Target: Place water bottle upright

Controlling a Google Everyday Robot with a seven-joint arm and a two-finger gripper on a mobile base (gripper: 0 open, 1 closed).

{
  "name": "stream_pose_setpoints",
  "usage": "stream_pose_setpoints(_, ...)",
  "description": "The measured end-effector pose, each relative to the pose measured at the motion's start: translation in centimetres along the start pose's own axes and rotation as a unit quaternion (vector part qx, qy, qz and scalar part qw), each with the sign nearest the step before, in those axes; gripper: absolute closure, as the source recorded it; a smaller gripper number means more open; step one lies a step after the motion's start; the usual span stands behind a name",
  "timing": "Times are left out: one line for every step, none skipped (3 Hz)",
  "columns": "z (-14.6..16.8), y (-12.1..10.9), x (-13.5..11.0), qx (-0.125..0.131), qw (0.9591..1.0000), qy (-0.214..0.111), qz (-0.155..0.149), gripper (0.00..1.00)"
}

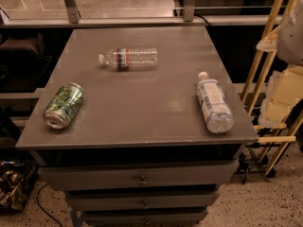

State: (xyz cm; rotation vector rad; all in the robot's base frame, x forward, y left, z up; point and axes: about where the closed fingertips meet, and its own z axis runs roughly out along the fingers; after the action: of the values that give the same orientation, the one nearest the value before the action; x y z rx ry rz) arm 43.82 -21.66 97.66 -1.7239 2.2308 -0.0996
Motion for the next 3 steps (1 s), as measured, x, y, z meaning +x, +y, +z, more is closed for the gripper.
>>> stream_pose_setpoints(-0.1,0.0,-0.1,0.002,1.0000,-0.001,0.000,0.00)
stream_pose_setpoints(0.0,-0.6,-1.6,0.007,0.9997,-0.003,-0.021,0.00)
stream_pose_setpoints(0.5,-1.8,-4.0,0.011,0.9986,-0.001,-0.052,0.00)
